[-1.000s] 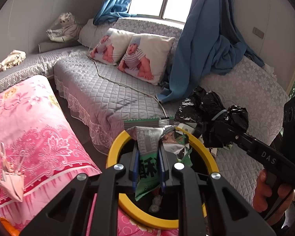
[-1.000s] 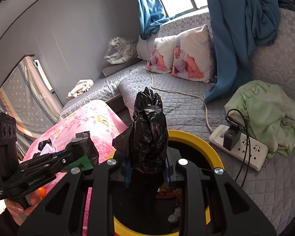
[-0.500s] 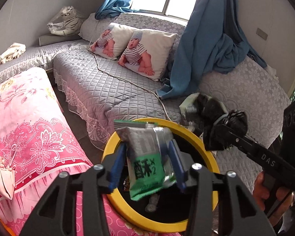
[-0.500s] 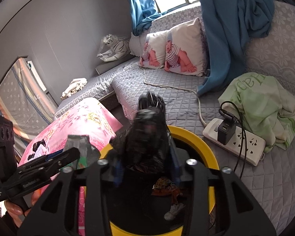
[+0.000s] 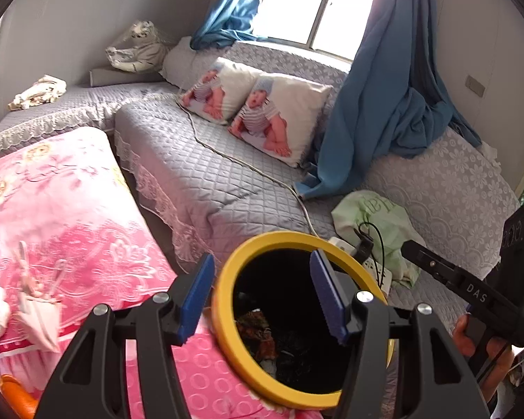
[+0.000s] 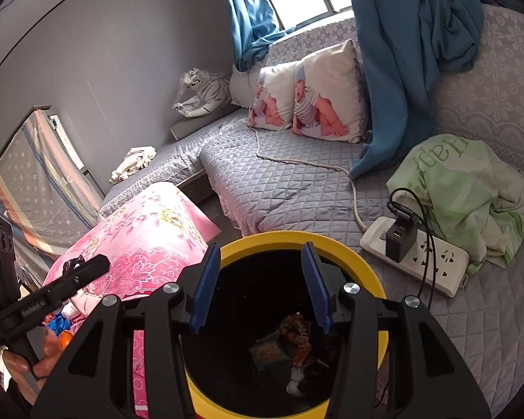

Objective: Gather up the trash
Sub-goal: 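Open both tools to drop the packet and black bag into the bin, then move both tools back over the bed toward the remaining trash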

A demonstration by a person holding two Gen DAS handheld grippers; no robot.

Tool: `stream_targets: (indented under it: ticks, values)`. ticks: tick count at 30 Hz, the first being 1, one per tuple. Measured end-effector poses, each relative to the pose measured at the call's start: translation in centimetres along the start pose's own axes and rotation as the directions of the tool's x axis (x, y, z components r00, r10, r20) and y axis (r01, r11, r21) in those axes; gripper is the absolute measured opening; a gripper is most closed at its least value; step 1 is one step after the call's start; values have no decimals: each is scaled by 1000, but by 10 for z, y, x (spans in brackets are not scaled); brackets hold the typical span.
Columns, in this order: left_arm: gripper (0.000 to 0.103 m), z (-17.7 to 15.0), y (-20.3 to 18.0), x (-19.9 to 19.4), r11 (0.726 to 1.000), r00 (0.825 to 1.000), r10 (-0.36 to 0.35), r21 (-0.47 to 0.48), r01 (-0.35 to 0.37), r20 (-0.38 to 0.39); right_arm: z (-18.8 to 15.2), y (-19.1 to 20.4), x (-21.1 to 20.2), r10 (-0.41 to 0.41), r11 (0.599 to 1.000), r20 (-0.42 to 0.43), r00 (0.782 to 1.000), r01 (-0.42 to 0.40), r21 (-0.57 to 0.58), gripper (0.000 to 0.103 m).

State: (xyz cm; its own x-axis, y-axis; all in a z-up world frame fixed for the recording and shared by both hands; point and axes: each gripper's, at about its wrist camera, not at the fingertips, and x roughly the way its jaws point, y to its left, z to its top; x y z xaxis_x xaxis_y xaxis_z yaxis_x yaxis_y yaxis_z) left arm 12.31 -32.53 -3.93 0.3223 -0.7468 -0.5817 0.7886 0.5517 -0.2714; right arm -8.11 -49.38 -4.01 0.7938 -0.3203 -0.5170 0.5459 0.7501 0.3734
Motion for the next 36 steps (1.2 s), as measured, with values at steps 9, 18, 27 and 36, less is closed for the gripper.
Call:
stream_targets:
  ticks: [9,18,27,36]
  values:
    - [60,11,38,-68,995,989,99,-32,-96,111,7,45,-2,84,993,14,996,-82,-88,52]
    - [67,7,89,-149,964,944,265,-72,-256,196,10,121,6,194,959,-6,981,-190,-211,57]
    - [71,-16,136,-217,917,889,396,-137,-374,229,2,198,21,296,905,-59,953,-299,-303,65]
    - [75,-52,170,-253,886,864,455,-207,-415,213,-24,267,42,338,846,-146,930,-368,-386,71]
